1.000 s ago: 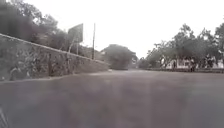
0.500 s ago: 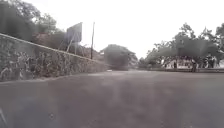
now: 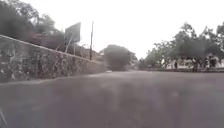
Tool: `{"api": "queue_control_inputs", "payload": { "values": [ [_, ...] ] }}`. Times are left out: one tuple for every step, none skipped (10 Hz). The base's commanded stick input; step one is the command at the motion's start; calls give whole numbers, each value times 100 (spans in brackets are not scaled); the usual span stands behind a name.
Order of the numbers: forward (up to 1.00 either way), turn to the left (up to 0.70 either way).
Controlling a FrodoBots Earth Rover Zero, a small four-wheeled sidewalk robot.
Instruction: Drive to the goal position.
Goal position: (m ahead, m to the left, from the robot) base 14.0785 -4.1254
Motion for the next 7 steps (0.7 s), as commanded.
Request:
{"api": "queue_control_inputs", "payload": {
  "values": [
    [70, 0],
    [70, 0],
    [70, 0],
    [70, 0],
    [70, 0],
    [70, 0],
    [70, -4]
  ]
}}
